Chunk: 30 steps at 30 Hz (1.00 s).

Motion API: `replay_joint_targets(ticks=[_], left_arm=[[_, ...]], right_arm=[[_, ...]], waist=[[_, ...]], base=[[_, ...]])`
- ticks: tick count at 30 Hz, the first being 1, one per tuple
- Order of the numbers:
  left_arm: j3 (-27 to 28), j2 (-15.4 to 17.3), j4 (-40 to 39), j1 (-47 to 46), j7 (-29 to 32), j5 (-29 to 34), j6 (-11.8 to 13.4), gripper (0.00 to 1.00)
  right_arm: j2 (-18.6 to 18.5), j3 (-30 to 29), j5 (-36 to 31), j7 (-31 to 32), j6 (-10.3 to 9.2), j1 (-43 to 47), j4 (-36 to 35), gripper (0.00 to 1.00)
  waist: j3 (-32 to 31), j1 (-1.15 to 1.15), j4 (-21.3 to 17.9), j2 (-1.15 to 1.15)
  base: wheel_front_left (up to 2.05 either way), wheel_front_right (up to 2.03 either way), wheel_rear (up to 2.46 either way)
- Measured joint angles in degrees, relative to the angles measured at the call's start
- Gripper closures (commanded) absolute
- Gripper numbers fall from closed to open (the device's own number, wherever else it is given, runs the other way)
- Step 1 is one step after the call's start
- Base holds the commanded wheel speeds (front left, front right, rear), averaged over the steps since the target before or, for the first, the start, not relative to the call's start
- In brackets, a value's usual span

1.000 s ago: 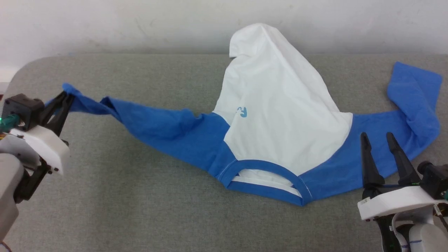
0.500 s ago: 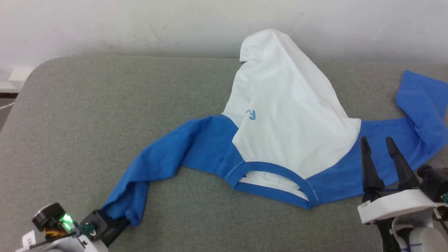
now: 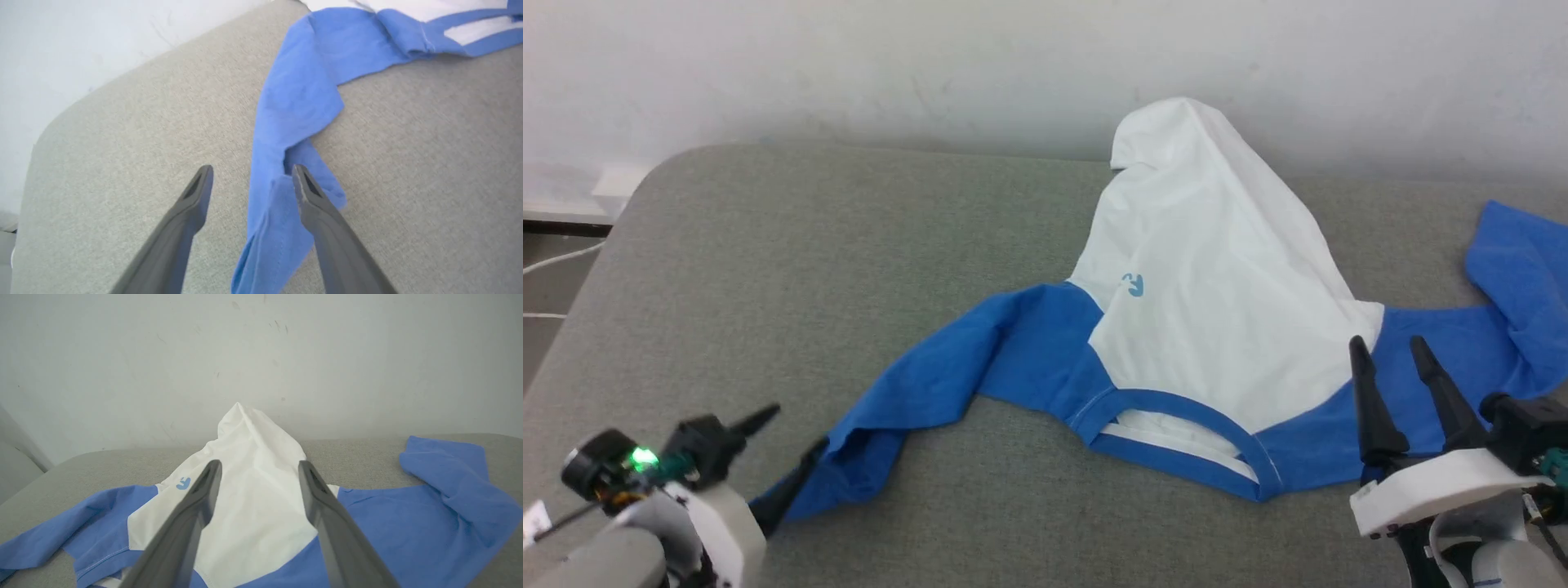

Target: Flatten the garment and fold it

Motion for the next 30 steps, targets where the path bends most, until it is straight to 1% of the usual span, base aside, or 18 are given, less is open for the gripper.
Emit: replay_joint_targets(ticks=[3, 5, 7, 9, 11, 13, 15, 16, 20, 23, 28, 30], left_arm=[[5.28, -0.46, -2.07, 0.09, -0.41, -3.2, 2.77, 0.0], [9.93, -1.12, -4.46, 0.54, -0.43, -3.57, 4.52, 0.0], [15.14, -2.88, -7.03, 2.02, -0.47, -3.5, 6.77, 0.0], [21.65, -5.97, -9.47, 4.81, -0.48, -2.63, 9.95, 0.0], [27.5, -9.82, -12.09, 8.25, -0.48, -0.76, 11.83, 0.0], [32.29, -14.43, -14.35, 11.99, -0.48, 2.05, 12.74, 0.0], [35.55, -19.06, -15.75, 15.39, -0.48, 5.19, 12.72, 0.0], [36.71, -21.15, -16.14, 16.79, -0.48, 6.59, 12.23, 0.0], [39.4, -27.72, -15.94, 19.85, -0.48, 12.22, 9.06, 0.0], [40.95, -31.17, -15.16, 20.27, -0.48, 15.45, 6.47, 0.0], [43.76, -34.74, -13.52, 20.31, -0.48, 19.15, 2.78, 0.0], [45.0, -35.62, -12.91, 20.37, -0.48, 20.18, 1.62, 0.0]], right_arm=[[-0.52, 2.07, -0.75, 2.14, 0.0, 0.2, -0.98, 0.0], [-1.74, 5.27, -0.8, 4.11, -0.01, 0.2, -1.48, 0.0], [-3.15, 8.86, -0.71, 6.53, -0.01, 0.17, -1.97, 0.0], [-5.61, 14.0, -0.54, 10.02, -0.01, 0.06, -1.93, 0.0], [-8.02, 19.24, -0.53, 13.69, 0.0, -0.41, -1.25, 0.0], [-10.17, 24.15, -0.11, 17.19, 0.0, -1.75, 0.01, 0.0], [-11.63, 28.35, 0.58, 20.8, 0.0, -3.7, 2.1, 0.0], [-12.26, 30.17, 0.52, 22.34, 0.0, -4.8, 3.35, 0.0], [-14.24, 35.53, 0.81, 26.71, 0.0, -8.9, 9.45, 0.0], [-15.03, 37.39, 0.2, 27.73, 0.0, -11.68, 14.0, 0.0], [-14.01, 36.07, -2.33, 26.55, 0.01, -14.71, 20.23, 0.0], [-13.41, 36.15, -2.31, 26.48, 0.01, -15.29, 21.54, 0.79]], waist=[[-0.72, 0.0, 0.87, 0.0], [-1.17, 0.0, 1.39, 0.0], [-1.44, 0.0, 1.99, 0.0], [-1.61, 0.01, 2.61, 0.0], [-1.73, 0.0, 3.16, 0.0], [-1.77, 0.0, 3.72, 0.0], [-1.76, 0.0, 4.3, 0.0], [-1.75, 0.0, 4.6, 0.0], [-1.52, 0.0, 6.06, -0.01], [-1.05, 0.0, 7.23, -0.01], [0.08, 0.0, 8.64, -0.01], [0.45, 0.0, 8.87, -0.01]], base=[[0.0, 0.0, 0.0], [0.0, 0.0, 0.0], [0.0, 0.0, 0.0], [0.0, 0.0, 0.0], [0.0, 0.0, 0.0], [0.0, 0.0, 0.0], [0.0, 0.0, 0.0], [0.0, 0.0, 0.0], [0.0, 0.0, 0.0], [0.0, 0.0, 0.0], [0.0, 0.0, 0.0], [0.0, 0.0, 0.0]])
